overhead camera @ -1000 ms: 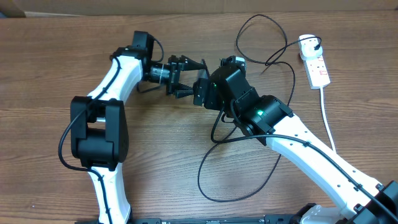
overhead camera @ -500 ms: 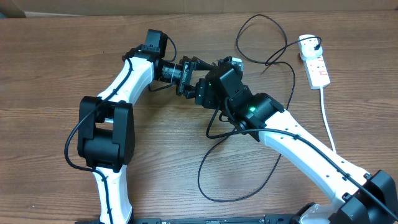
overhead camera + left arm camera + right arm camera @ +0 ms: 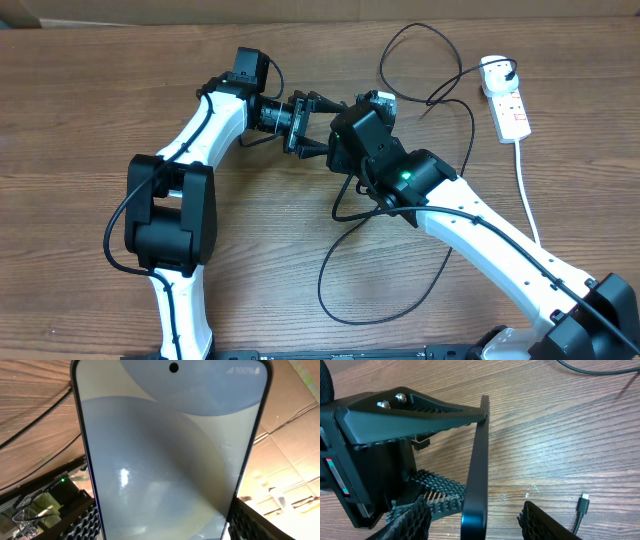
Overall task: Plug charger to phone and switch on socket
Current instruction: 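Close the right gripper on the phone's edge beside the left gripper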
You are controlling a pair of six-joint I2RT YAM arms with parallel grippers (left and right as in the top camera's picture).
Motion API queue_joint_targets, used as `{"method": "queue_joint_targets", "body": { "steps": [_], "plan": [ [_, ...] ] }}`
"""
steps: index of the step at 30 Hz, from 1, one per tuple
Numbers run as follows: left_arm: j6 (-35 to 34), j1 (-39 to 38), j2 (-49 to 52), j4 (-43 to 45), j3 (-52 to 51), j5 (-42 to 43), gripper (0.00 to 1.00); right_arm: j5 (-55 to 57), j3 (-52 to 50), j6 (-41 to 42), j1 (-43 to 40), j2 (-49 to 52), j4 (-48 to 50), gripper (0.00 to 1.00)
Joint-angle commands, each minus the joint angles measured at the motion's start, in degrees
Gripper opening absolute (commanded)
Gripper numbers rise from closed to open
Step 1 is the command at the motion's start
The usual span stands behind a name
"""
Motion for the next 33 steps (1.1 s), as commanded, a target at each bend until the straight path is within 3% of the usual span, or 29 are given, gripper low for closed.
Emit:
{"method": "queue_joint_targets", "body": {
  "steps": [1,33],
  "plan": [
    [-0.79,-0.13,0.5,0.24,1.18,0.52,0.61,0.57,0.92,0.07,-0.04,-0.24,0.28,0.54],
    [-0.83,-1.49,0.5,0.48,1.18,-2.62,0.61,1.05,1.05,0.04,-0.09,3.37,0.85,0.45]
  ]
}}
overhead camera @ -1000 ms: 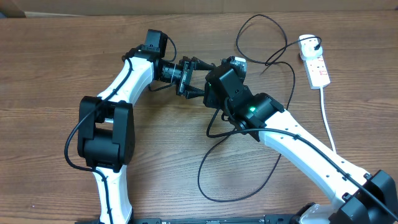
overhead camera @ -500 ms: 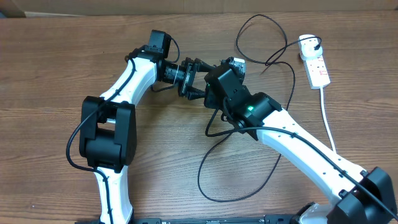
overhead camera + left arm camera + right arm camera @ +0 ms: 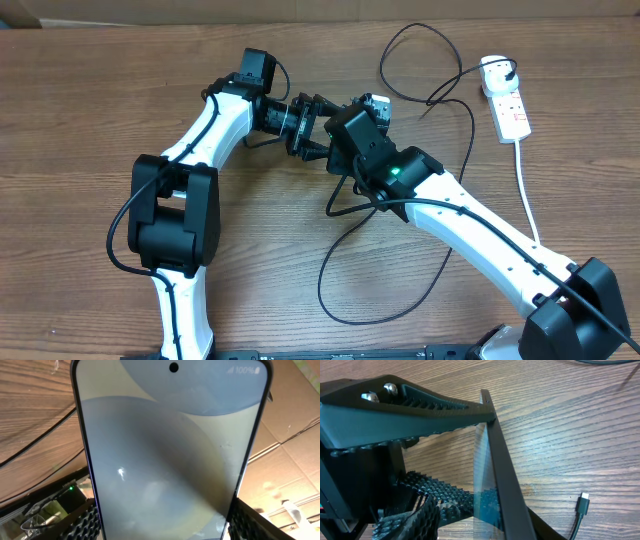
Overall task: Plug charger to phone and switch on socket
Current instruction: 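Close the right gripper on the phone's edge beside the left gripper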
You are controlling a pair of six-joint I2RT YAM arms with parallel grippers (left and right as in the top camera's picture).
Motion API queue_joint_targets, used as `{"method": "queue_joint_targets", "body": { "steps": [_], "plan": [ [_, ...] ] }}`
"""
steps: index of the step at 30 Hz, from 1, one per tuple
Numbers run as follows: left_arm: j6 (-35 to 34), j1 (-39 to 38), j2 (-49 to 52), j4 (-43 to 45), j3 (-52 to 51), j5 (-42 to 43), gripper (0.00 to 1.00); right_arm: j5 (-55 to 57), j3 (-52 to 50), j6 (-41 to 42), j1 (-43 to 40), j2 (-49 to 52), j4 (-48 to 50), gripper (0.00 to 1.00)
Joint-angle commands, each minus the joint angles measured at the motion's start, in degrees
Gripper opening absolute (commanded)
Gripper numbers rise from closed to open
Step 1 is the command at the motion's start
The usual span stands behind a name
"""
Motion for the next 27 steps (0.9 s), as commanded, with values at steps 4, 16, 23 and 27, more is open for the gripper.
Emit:
{"method": "queue_joint_targets", "body": {
  "steps": [4,16,23,27],
  "plan": [
    [-1.44,-0.26,0.5,0.33,1.18,1.4,0.61,0.2,1.05,0.07,-0.09,0.02,0.39,0.41],
    [-1.79,-0.42,0.5,0.92,1.18,1.62,0.61,0.46,1.03,1.29,-0.09,0.04,0.74,0.34],
    [0.83,-0.42,0.5,1.36,1.18,1.44,0.61,0.44,1.03,1.07,-0.09,0.04,-0.35,0.33],
    [3.43,-0.42,0.5,1.33,1.18,1.42,0.61,0.44,1.03,0.81,-0.09,0.04,-0.61,0.33]
  ]
}}
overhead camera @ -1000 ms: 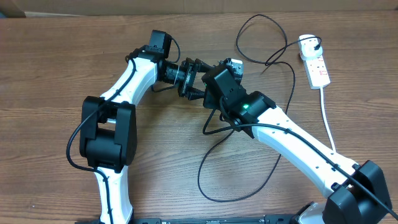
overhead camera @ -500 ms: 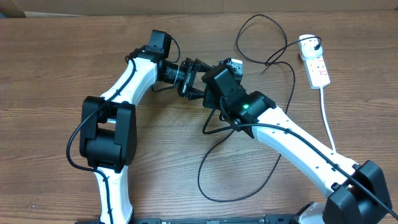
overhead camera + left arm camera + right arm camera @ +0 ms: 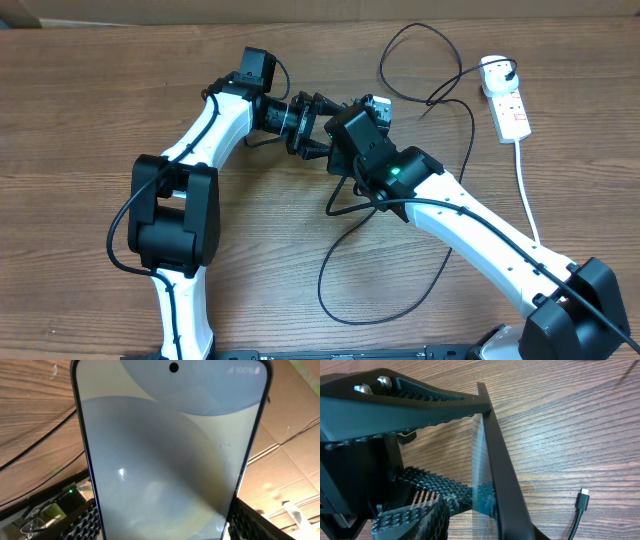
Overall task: Plug charger to phone and switch on socket
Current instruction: 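Close the right gripper on the phone's edge beside the left gripper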
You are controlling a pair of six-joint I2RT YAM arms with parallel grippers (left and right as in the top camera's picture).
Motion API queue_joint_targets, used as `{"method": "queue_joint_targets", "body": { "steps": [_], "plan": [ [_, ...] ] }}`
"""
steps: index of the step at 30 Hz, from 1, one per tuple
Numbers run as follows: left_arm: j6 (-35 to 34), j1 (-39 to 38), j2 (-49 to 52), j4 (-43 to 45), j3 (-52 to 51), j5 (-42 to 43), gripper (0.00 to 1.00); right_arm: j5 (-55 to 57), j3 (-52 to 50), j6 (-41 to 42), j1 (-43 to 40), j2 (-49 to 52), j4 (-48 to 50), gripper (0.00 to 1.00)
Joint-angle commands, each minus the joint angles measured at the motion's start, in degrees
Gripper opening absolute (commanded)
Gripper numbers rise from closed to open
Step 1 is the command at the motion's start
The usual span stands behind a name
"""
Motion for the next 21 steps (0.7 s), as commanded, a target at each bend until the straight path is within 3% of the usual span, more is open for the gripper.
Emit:
{"method": "queue_joint_targets", "body": {
  "steps": [1,21],
  "plan": [
    [4.44,-0.42,0.5,0.24,1.18,1.86,0.61,0.57,1.03,-0.2,-0.09,0.04,0.09,0.33],
    [6.27,-0.52,0.5,0.24,1.18,1.05,0.61,-0.48,1.03,-0.15,-0.09,0.04,0.66,0.29]
  ]
}}
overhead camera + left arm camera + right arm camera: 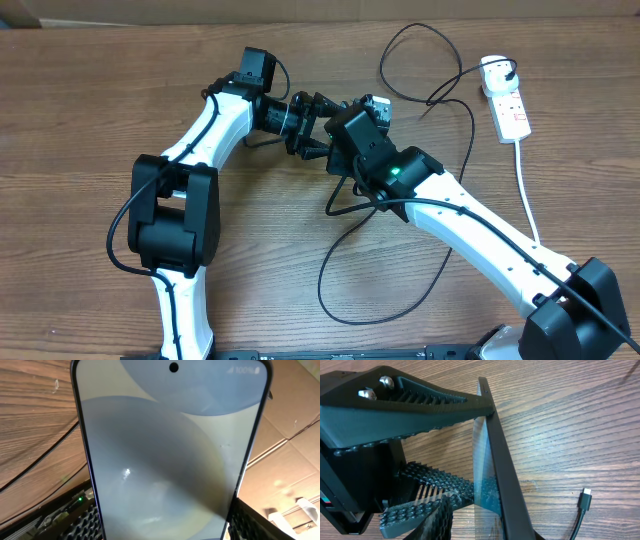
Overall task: Plug charger to phone and switch on socket
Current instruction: 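Close the right gripper on the phone's edge beside the left gripper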
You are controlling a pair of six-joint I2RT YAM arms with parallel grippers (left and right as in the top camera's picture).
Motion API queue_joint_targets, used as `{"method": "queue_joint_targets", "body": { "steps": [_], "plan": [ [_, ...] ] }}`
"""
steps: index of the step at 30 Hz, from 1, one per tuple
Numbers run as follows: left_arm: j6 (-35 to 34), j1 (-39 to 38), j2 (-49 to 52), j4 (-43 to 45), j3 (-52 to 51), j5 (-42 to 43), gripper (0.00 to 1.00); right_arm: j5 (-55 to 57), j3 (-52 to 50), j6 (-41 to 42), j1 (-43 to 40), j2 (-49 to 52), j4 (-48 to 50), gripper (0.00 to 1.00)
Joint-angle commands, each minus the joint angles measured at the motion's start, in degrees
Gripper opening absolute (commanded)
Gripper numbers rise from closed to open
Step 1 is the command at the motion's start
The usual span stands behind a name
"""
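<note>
A phone with its screen lit (170,450) fills the left wrist view. My left gripper (162,520) is shut on its side edges, and the ribbed pads (85,522) show at both sides. The right wrist view shows the phone (492,455) edge-on, off the table, standing between the fingers of my right gripper (490,522). Its left pad (427,515) sits a thin strip short of the glass, and the other finger lies behind the phone. The charger's USB-C tip (586,494) lies loose on the wood. The white socket strip (510,110) carries a plugged-in adapter (495,72).
The black charger cable (345,290) loops over the middle of the wooden table (80,120) and runs up to the adapter. Both arms meet at the table's far middle (325,125). Cardboard boxes show behind the phone in the left wrist view.
The phone has tilted a little in my left gripper's hold. My right gripper's left pad stands slightly nearer the glass. The arms have barely shifted.
My left gripper held the phone in the air throughout. My right gripper first stood wide open around the phone's lower end. Then its fingers were much closer to the phone's two faces, and they have stayed nearly so until now. The charger tip has lain on the table.
</note>
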Motion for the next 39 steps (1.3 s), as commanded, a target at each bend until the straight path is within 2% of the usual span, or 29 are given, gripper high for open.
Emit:
{"method": "queue_joint_targets", "body": {
  "steps": [1,19,22,30,32,33,34,39],
  "plan": [
    [2.29,-0.55,0.5,0.2,1.18,2.14,0.61,0.02,1.03,-0.15,-0.09,0.04,0.44,0.29],
    [2.86,-0.87,0.5,0.02,1.18,3.56,0.62,0.02,0.98,-0.13,-0.09,0.04,0.28,0.18],
    [2.86,-0.9,0.5,0.02,1.18,3.54,0.63,0.0,0.98,-0.13,-0.09,0.04,0.11,0.12],
    [2.86,-0.9,0.5,0.02,1.18,3.45,0.63,0.0,0.98,-0.13,-0.09,0.04,0.11,0.06],
    [2.86,-0.9,0.5,0.07,1.18,3.1,0.85,0.0,0.98,-0.13,-0.09,0.04,0.09,0.05],
    [2.86,-0.9,0.5,0.07,1.18,2.91,0.92,0.0,0.98,-0.15,-0.09,0.04,0.09,0.05],
    [2.84,-0.9,0.5,0.07,1.18,2.73,0.96,0.0,0.98,-0.15,-0.09,0.04,0.07,0.05],
    [2.86,-0.83,0.5,0.11,1.18,1.51,0.97,0.07,1.03,-0.15,-0.09,0.04,0.24,0.04]
  ]
}}
